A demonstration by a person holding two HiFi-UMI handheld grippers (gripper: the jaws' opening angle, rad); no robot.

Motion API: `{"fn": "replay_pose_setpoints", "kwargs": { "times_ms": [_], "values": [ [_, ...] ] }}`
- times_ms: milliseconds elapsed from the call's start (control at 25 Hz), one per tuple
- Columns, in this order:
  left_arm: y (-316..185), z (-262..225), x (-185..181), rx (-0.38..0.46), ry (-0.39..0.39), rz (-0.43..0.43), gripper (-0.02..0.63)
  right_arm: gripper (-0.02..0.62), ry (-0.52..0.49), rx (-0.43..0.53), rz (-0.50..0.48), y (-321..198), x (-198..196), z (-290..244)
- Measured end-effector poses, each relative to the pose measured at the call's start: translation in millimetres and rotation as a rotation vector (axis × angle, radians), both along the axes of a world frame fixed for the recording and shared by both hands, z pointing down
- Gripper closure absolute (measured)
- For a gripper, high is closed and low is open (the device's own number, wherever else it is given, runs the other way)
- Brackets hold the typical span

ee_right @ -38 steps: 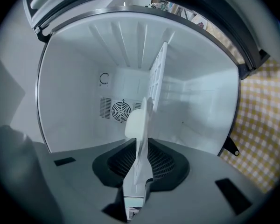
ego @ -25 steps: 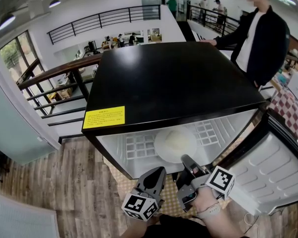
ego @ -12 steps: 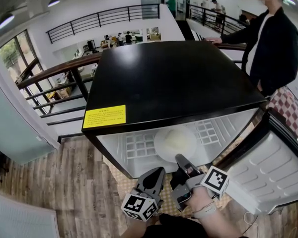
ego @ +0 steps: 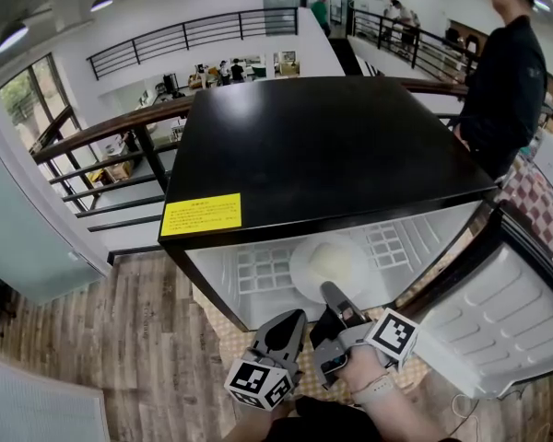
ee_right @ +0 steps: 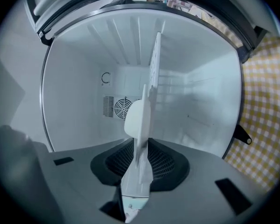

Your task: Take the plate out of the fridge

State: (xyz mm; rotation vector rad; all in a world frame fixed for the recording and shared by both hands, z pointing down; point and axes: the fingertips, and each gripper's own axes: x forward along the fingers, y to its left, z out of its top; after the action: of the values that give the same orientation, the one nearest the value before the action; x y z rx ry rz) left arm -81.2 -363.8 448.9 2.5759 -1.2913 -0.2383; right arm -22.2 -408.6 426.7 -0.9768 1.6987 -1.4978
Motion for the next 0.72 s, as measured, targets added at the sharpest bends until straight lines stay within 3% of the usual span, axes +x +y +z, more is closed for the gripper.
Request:
{"fn": "replay_pose_setpoints", "kwargs": {
  "times_ms": [400,720],
  "values": [
    [4.1,-0.3,-3.2,-0.008,0.005,-0.001,0.595,0.523,0.026,-0.002,-0.010,13.9,2.0,-3.5],
    [2.3,-1.4,-4.4,-0.004,0.001,-0.002,0.595,0.520,-0.032,0.006,0.014,0.9,-5.5,-1.3]
  ]
}}
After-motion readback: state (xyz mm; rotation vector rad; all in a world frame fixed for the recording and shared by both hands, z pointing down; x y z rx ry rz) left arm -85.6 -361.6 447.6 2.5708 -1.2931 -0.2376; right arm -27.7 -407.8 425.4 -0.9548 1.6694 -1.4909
